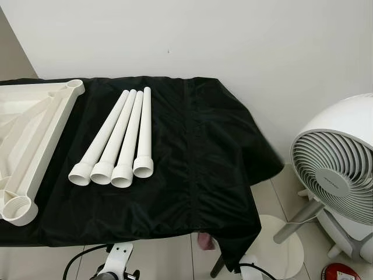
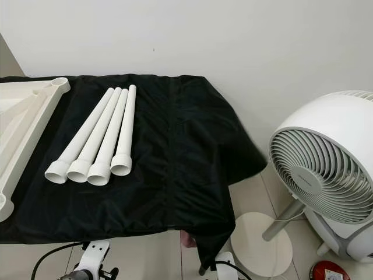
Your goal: Building children table
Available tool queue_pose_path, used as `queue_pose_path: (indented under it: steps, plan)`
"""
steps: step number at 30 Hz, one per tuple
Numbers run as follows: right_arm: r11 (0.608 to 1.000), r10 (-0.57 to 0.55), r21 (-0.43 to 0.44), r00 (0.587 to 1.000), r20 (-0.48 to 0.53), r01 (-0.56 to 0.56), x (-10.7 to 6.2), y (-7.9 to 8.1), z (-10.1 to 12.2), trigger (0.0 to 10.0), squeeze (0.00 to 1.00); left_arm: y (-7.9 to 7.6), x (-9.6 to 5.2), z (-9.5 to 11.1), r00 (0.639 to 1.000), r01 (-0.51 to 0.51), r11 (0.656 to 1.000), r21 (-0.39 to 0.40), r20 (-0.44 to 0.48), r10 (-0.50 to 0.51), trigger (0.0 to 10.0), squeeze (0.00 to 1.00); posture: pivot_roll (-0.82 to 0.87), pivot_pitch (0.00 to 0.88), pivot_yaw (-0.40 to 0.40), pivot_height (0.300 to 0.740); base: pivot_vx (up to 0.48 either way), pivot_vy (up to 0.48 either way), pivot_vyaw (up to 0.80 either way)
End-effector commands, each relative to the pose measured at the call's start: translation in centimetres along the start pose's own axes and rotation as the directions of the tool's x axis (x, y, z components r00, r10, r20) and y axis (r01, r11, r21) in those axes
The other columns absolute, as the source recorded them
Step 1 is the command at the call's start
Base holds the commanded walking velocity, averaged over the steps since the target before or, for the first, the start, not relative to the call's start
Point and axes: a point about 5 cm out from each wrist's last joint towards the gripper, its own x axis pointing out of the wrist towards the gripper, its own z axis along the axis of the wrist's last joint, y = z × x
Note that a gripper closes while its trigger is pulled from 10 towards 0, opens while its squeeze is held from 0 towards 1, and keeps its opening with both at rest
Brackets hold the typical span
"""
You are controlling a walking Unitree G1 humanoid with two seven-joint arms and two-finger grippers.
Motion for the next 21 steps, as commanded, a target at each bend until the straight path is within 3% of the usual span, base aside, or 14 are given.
queue_pose_path:
  steps: [1, 8, 14, 21]
  plan:
    - [1.000, 0.005, 0.030, 0.999, -0.054, -0.003, -0.3, 0.2, -1.3, 10.0, 0.00, 0.0, -0.1, -0.8, 0.999, -0.001, 1.000, -0.005, -0.034, 0.001, 10.0, 0.00, -0.05, 0.000, 0.066, 0.740, 0.000, 0.000, 0.00]
    - [0.999, 0.014, -0.044, 0.998, -0.062, -0.017, -0.3, 0.1, -1.6, 10.0, 0.00, 0.0, -0.1, -0.8, 0.999, -0.018, 0.999, -0.045, -0.031, 0.016, 10.0, 0.00, -0.04, 0.000, 0.053, 0.740, 0.000, 0.000, 0.00]
    - [0.999, 0.009, -0.040, 0.999, -0.051, -0.011, -0.3, -0.3, -1.3, 10.0, 0.00, 0.2, -0.2, -1.0, 0.999, -0.025, 0.999, -0.049, -0.036, 0.023, 10.0, 0.00, -0.04, 0.000, 0.055, 0.740, 0.000, 0.000, 0.00]
    - [1.000, -0.019, 0.005, 1.000, -0.013, 0.019, 0.0, -0.4, 0.0, 10.0, 0.00, 0.6, -0.4, -1.6, 0.998, -0.028, 0.999, -0.046, -0.062, 0.025, 10.0, 0.00, -0.09, 0.000, 0.132, 0.740, 0.000, 0.000, 0.00]
